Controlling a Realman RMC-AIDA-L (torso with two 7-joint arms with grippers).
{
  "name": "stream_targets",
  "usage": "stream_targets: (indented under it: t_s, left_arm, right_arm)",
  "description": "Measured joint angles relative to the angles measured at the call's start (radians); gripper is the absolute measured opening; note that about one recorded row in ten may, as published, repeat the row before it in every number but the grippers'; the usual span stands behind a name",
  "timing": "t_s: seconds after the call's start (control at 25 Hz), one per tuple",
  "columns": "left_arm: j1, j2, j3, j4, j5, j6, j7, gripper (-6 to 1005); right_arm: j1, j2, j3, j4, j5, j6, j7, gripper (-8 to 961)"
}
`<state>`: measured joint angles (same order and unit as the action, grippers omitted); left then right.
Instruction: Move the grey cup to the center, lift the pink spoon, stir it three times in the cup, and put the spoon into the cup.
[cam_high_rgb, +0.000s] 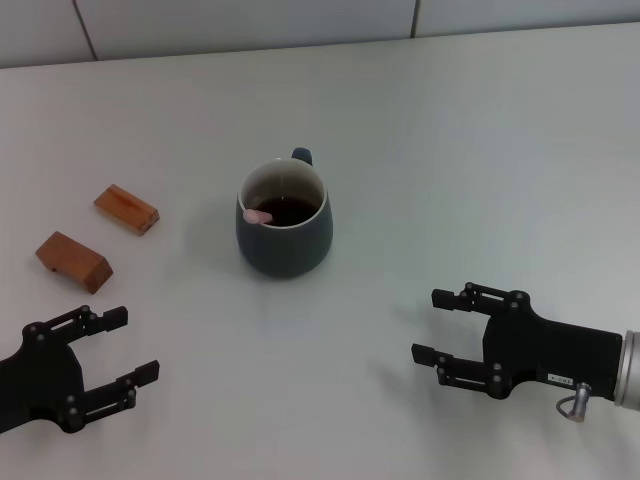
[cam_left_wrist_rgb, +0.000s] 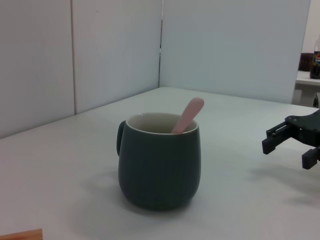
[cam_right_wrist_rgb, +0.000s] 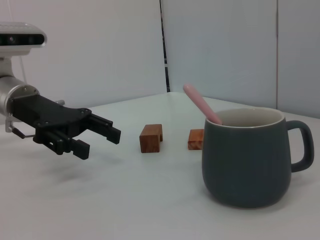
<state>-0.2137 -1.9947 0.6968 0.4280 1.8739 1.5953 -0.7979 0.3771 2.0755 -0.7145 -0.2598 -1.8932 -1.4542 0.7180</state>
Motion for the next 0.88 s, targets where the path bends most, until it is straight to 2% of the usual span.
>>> stream_targets:
  t_s: [0.88]
  left_arm:
    - [-0.012,-0.012,0.0,0.0,0.001,0.0,0.005,736]
  right_arm:
    - [0.008,0.003,-0.002,0.004,-0.001,0.009,0.0,742]
